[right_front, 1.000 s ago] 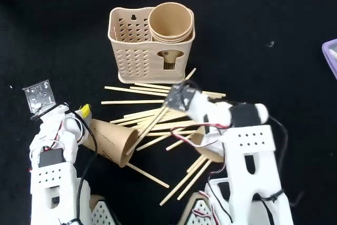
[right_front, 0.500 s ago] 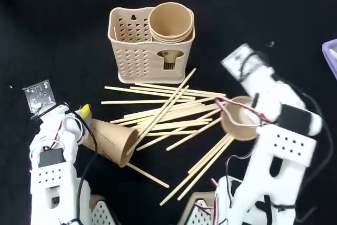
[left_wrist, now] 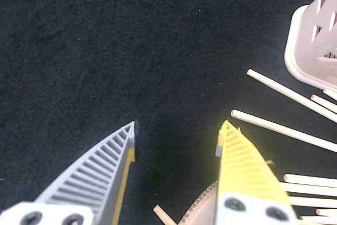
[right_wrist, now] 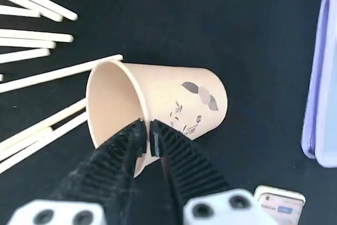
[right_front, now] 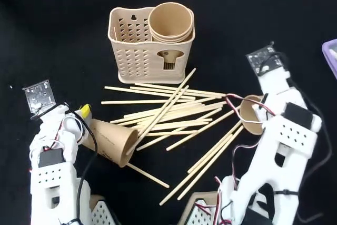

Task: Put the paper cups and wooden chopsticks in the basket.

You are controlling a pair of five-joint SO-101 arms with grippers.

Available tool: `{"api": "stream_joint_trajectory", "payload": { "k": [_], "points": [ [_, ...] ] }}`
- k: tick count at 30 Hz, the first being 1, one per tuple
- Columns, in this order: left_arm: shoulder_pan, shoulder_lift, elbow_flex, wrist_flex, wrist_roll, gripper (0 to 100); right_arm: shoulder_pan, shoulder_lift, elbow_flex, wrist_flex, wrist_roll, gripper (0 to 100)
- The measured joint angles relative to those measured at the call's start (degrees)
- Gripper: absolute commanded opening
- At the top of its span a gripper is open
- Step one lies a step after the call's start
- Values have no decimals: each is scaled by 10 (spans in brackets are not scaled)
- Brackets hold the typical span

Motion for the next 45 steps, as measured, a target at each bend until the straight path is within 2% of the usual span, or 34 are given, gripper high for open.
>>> {"api": "stream_joint_trajectory", "payload": {
  "k": [12, 16, 24, 38, 43, 45],
  "points": [
    [0, 0, 0, 0, 0, 252, 88, 2, -47, -4, 0, 13],
    [0, 0, 0, 0, 0, 252, 98, 2, -48, -15, 11, 62],
    [0, 0, 0, 0, 0, 252, 155, 2, 18, -158, 24, 75],
    [0, 0, 0, 0, 0, 252, 164, 40, 47, -178, 27, 82],
    [0, 0, 0, 0, 0, 252, 174, 40, 47, -178, 27, 204],
    [0, 0, 0, 0, 0, 252, 175, 40, 44, -178, 27, 225]
  ]
}}
